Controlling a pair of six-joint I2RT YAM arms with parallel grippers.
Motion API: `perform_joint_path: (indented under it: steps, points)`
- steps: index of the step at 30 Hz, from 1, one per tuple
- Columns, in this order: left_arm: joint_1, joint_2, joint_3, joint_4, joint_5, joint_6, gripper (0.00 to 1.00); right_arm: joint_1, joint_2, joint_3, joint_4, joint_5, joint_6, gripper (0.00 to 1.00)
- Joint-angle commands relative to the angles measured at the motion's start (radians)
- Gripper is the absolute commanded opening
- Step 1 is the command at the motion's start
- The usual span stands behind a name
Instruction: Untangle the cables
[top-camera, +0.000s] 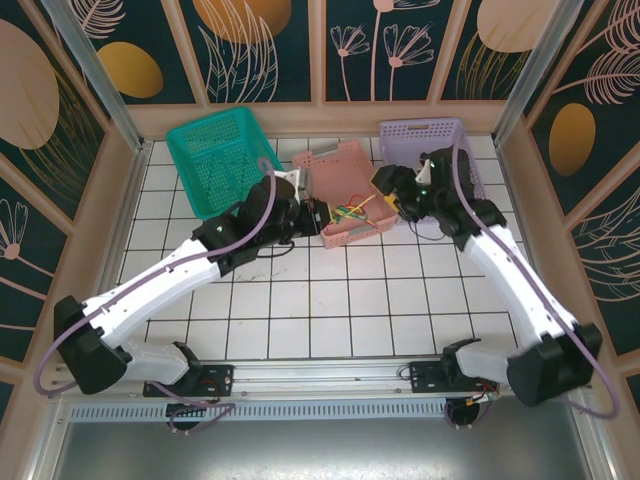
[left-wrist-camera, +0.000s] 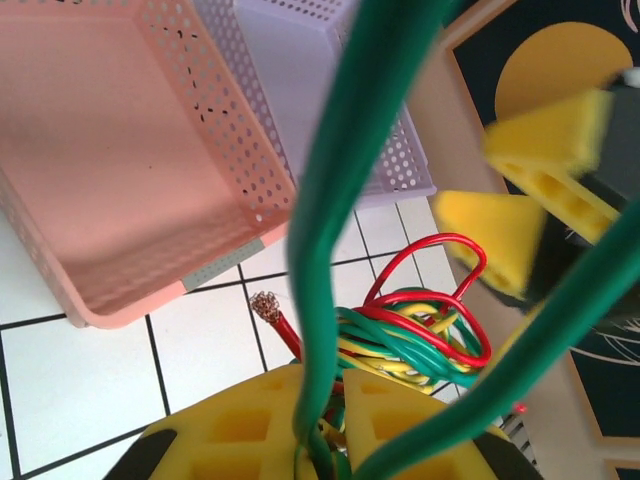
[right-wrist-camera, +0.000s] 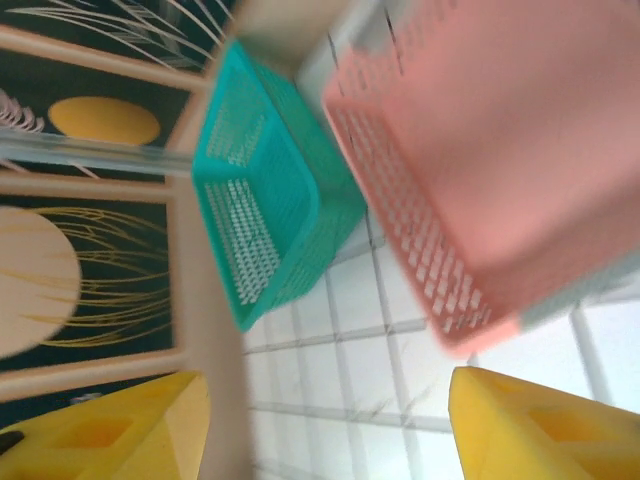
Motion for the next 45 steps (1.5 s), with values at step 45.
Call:
perform_joint_path:
  steps: [45]
  points:
    - [0.078, 0.295, 0.522, -0.580, 0.219, 0.201, 0.00, 0.450, -0.416, -0.373, 0.328, 0.429, -1.238, 0.95]
